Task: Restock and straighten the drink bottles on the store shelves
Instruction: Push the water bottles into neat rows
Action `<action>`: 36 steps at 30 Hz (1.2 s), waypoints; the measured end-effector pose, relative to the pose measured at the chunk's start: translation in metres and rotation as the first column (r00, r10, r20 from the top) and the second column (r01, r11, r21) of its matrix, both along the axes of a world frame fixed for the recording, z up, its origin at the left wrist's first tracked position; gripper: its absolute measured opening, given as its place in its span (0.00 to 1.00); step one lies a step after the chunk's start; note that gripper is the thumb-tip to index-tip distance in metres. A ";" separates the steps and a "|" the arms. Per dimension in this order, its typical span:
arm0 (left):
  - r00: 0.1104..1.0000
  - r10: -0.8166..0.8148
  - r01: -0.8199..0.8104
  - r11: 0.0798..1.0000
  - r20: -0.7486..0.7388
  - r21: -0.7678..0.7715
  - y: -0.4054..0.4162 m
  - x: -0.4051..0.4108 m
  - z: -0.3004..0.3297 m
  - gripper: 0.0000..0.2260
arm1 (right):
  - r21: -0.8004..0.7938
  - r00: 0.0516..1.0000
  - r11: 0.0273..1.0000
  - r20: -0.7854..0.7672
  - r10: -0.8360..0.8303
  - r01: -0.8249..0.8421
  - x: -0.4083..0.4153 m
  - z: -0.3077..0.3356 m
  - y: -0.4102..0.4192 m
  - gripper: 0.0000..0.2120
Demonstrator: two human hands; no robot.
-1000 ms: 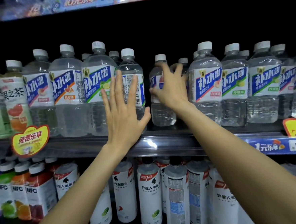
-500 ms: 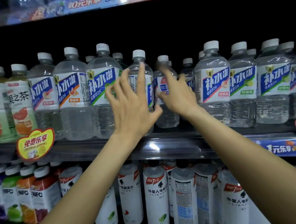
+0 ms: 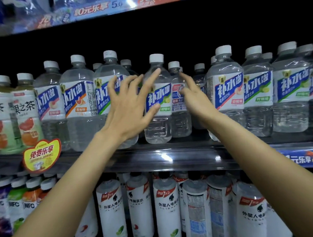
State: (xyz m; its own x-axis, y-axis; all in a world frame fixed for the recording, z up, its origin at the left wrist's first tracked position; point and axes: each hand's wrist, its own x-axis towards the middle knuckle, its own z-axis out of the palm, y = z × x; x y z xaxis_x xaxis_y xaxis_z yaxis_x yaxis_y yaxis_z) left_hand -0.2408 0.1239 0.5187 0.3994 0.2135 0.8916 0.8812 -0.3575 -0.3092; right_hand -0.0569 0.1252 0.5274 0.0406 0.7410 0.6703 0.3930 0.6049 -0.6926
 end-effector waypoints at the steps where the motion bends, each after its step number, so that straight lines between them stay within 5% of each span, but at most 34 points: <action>1: 0.999 0.047 -0.047 0.999 -0.007 0.000 0.002 -0.002 -0.001 0.29 | -0.025 0.995 0.998 -0.090 0.047 -0.049 -0.001 0.000 0.001 0.25; 6: 0.977 0.210 -0.211 0.977 0.023 0.041 0.006 0.005 -0.012 0.36 | -0.123 0.978 0.988 -0.196 0.071 -0.097 -0.009 -0.003 0.000 0.42; 10: 0.938 0.339 -0.343 0.938 0.073 0.045 0.005 0.023 -0.024 0.48 | -0.052 0.996 0.998 -0.082 -0.029 0.024 -0.008 -0.008 0.004 0.22; 12: 0.930 0.362 -0.365 0.929 0.066 0.053 0.005 0.030 -0.026 0.49 | 0.023 0.978 0.982 0.087 -0.190 0.189 -0.005 -0.010 0.007 0.30; 15: 0.944 0.326 -0.329 0.942 0.054 0.062 0.007 0.031 -0.024 0.49 | 0.263 0.793 0.869 0.360 -0.491 0.419 -0.010 -0.003 0.005 0.39; 19: 0.956 0.287 -0.290 0.956 0.061 0.046 0.008 0.026 -0.023 0.45 | 0.400 0.627 0.769 0.446 -0.638 0.498 -0.014 0.013 0.004 0.36; 29: 0.954 0.299 -0.300 0.953 0.025 0.032 0.007 0.024 -0.022 0.46 | 0.219 0.724 0.838 0.425 -0.544 0.500 -0.011 0.007 0.005 0.35; 36: 0.977 0.208 -0.210 0.977 0.039 0.049 0.012 0.026 -0.019 0.44 | 0.155 0.904 0.933 0.238 -0.356 0.326 -0.020 0.004 0.008 0.32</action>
State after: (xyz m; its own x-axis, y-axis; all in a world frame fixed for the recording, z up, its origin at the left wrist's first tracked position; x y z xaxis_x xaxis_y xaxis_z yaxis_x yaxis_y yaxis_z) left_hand -0.2146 0.1354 0.5001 0.3205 0.2410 0.9161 0.9450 -0.1485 -0.2915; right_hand -0.0767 0.1330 0.5318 0.0927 0.6348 0.7671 0.7443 0.4676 -0.4769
